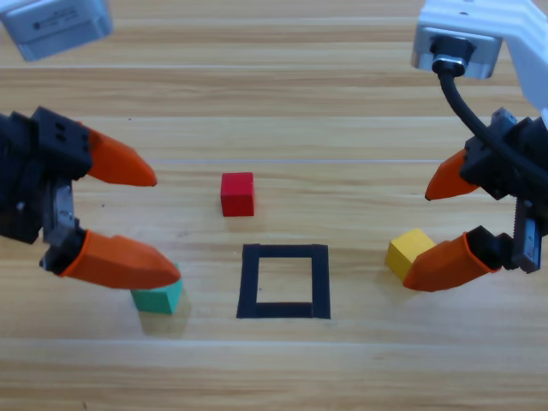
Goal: Stack the blocks in the rectangular block: red at the bottom, yellow in the middle, green on top
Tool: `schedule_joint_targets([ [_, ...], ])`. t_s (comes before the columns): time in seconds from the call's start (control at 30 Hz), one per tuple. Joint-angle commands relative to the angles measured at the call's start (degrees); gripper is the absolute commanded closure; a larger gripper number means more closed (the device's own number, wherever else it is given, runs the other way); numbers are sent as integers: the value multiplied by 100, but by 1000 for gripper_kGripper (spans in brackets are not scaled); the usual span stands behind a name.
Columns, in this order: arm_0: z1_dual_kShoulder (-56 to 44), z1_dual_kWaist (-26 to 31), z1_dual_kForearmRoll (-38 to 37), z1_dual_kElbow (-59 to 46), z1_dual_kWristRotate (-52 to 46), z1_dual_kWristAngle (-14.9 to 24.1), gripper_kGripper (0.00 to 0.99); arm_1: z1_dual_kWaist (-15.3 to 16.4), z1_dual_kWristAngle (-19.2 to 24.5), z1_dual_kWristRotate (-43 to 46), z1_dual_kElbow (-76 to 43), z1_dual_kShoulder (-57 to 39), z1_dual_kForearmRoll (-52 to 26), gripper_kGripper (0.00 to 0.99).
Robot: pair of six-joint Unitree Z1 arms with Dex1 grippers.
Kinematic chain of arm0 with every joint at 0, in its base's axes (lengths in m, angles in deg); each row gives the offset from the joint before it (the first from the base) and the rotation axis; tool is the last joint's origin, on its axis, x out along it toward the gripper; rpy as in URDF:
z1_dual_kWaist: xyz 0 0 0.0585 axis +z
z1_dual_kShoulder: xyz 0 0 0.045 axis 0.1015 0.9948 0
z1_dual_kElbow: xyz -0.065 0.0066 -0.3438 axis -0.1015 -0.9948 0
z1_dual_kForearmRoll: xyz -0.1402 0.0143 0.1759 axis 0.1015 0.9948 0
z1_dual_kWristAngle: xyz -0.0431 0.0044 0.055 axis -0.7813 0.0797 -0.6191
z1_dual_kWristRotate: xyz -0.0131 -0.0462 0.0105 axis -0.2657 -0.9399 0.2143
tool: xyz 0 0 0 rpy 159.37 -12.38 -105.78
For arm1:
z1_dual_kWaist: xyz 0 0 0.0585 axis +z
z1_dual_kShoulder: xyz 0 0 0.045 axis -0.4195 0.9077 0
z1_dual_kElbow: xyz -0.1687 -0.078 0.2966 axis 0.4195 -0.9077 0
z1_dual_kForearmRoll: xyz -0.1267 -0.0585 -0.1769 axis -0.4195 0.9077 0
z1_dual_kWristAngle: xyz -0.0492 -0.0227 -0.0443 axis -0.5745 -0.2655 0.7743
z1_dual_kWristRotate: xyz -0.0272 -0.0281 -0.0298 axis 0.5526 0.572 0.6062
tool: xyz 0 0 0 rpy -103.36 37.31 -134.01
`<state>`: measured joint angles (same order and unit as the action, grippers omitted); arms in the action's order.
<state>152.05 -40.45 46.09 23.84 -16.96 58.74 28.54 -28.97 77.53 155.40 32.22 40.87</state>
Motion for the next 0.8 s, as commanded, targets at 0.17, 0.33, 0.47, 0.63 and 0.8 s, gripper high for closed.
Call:
schedule_joint_targets([
  [0.17,-39,-101,-121,-274,-51,48,0,167,84,-4,-140,329,-37,5],
  [0.33,-100,-101,-121,-265,-51,39,0,167,163,-48,-132,338,-37,5],
  [0.47,23,-101,-244,-169,-534,215,0,88,673,-198,-105,496,-37,5],
  [0.63,928,-92,-639,341,-2309,1331,33,-26,1482,-330,9,1216,-28,5],
  [0.8,1834,268,-622,992,-3294,1296,33,-79,2026,-461,317,1946,95,5],
])
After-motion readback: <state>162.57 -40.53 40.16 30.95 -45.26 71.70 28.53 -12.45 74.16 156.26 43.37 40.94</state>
